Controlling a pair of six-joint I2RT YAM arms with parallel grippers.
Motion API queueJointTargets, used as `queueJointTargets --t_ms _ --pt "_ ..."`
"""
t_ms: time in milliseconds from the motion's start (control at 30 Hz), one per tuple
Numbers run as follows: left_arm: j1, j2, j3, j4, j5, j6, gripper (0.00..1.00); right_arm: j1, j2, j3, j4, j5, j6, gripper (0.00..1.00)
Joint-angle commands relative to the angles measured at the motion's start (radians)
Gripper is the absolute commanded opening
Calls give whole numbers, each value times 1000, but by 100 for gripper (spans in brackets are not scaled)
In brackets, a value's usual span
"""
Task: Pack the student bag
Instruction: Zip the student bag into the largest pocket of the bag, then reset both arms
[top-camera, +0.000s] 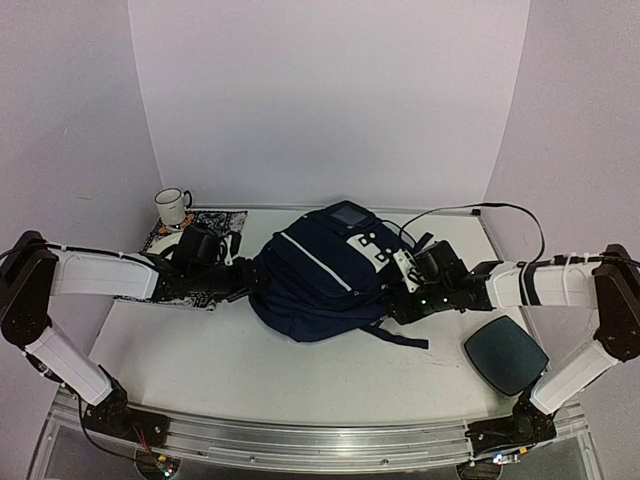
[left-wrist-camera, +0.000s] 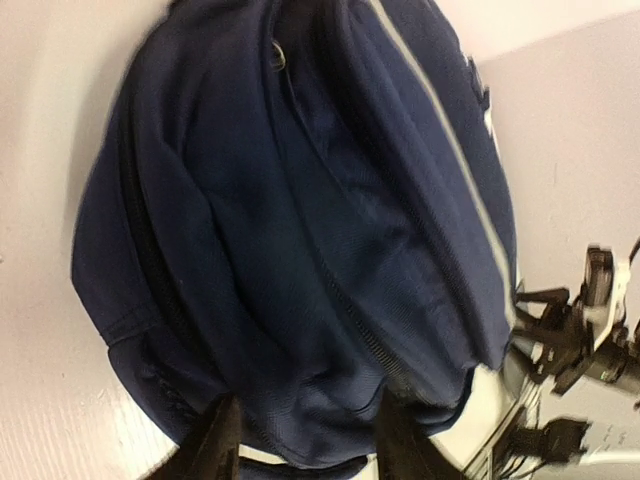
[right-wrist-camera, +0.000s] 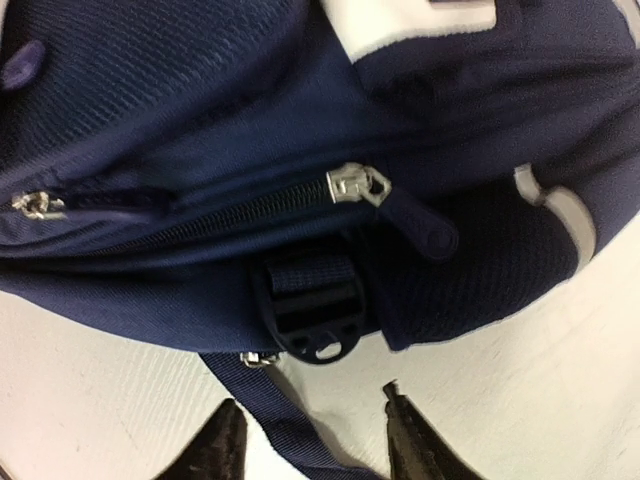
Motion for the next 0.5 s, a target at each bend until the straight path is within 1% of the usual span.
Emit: queueJointTargets --t_ms 0,100,167,233,333,400,467 --pt "15 -79 76 4 -100 78 54 -4 -23 98 -28 66 -16 60" --pt "33 -88 146 -75 -194 139 74 -26 -2 151 -29 118 -32 70" --pt "65 -98 184 -138 -269 168 84 -51 6 185 -30 156 -42 75" --pt "119 -123 204 -166 -313 183 93 -93 10 213 -28 197 -52 80" --pt "226 -167 203 -169 -342 202 99 -169 -4 235 -19 233 -57 85" --pt "302 -192 202 -183 -352 214 100 -228 -36 233 -8 274 -56 90" --pt "396 -226 194 -199 -324 216 100 -298 -78 223 -2 291 -54 92"
